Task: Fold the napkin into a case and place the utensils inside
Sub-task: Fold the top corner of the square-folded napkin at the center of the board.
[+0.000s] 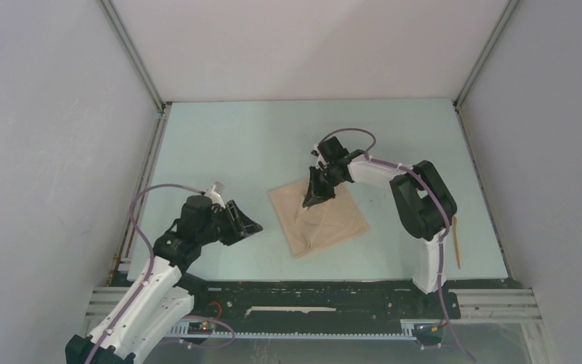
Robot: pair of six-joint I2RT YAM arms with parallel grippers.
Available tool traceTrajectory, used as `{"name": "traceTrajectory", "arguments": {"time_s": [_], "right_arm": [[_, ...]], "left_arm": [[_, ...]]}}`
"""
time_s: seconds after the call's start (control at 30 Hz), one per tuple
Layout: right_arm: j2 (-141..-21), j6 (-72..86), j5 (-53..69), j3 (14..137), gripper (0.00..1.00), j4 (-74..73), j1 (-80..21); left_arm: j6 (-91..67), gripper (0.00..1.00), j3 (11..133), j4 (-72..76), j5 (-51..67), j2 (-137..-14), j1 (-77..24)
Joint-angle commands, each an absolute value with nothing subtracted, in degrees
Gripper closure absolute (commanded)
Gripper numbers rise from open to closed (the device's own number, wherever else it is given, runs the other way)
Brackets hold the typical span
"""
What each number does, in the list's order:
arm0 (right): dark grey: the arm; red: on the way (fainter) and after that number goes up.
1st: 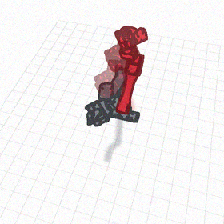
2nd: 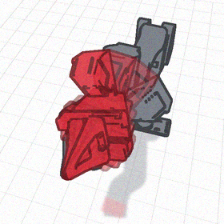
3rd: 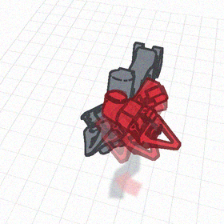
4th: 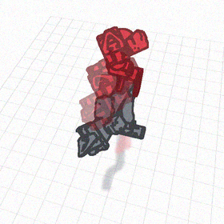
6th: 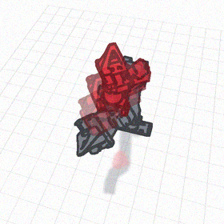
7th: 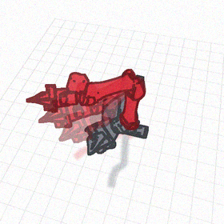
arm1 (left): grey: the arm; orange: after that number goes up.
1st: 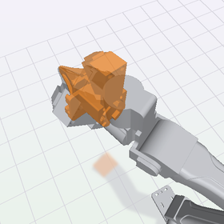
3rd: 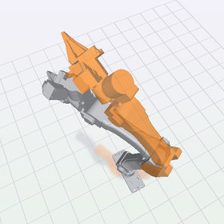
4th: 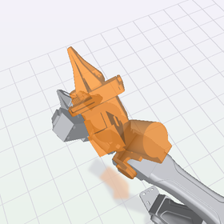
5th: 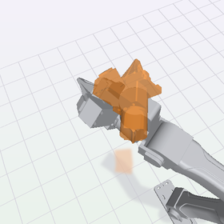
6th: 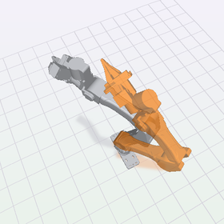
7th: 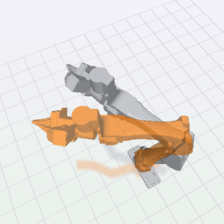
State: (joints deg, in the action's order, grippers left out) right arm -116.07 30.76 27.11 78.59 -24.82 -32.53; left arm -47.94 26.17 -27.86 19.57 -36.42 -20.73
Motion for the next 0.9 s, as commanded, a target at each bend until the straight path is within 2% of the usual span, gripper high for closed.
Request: {"name": "traceTrajectory", "arguments": {"time_s": [0.0,0.23,0.87], "right_arm": [[-105.28,28.82,24.24,71.87,1.0,-28.51,-31.83],[-97.22,27.08,17.29,63.44,1.0,-32.06,-31.07],[-87.55,26.73,11.03,54.13,1.0,-36.23,-27.22]], "left_arm": [[-48.71,0.53,23.78,-21.81,24.47,-38.47,-20.31],[-50.11,0.52,22.67,-13.78,31.68,-46.73,-21.08],[-51.77,0.52,22.04,-11.34,31.2,-47.44,-23.63]]}}
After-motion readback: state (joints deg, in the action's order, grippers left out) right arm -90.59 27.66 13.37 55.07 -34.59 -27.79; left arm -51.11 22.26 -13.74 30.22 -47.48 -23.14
